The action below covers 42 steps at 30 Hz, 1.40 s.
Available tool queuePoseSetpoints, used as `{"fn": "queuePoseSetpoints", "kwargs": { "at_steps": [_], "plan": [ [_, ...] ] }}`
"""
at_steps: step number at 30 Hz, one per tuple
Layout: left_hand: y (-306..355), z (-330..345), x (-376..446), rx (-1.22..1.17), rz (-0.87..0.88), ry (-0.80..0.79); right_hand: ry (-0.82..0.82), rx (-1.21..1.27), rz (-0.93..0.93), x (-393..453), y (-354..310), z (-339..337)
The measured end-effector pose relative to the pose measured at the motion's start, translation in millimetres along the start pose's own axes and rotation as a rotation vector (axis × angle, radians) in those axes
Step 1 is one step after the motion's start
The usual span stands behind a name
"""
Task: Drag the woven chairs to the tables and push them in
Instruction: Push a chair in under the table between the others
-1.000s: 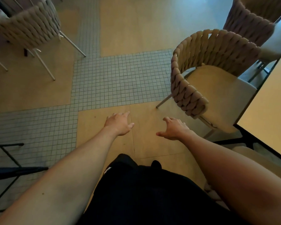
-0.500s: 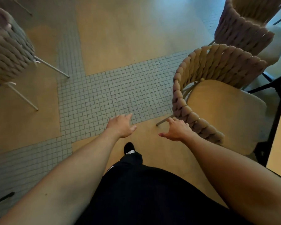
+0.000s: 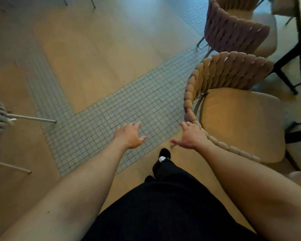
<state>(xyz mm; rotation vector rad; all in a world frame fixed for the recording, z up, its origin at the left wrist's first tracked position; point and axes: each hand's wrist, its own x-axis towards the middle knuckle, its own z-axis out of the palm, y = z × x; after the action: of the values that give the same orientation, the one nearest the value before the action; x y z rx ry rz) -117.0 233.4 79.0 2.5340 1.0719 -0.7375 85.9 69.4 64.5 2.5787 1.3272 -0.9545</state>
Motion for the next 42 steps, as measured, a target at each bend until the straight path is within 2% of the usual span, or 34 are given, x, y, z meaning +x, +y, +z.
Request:
{"fn": "queuePoseSetpoints", "kwargs": {
  "at_steps": [7,22,30,42],
  "plan": [
    [-1.3,-58.0,97.9,0.095,0.133,0.004,0.084,0.127,0.154,66.3,8.4,-27.1],
    [58.7,-155.2,261.7,0.289,0.463,-0.003,0.064,0.356,0.433,144.7,41.1,-81.7],
    [106.1,-193.4,335.3,0.429,0.751,-0.042,0.057,0.561,0.685,160.5,47.0,-86.2],
    [183.8,-230.9,403.4,0.768,1.242,-0.127,0.14,0.853,1.083,179.5,5.5,-88.5]
  ]
}}
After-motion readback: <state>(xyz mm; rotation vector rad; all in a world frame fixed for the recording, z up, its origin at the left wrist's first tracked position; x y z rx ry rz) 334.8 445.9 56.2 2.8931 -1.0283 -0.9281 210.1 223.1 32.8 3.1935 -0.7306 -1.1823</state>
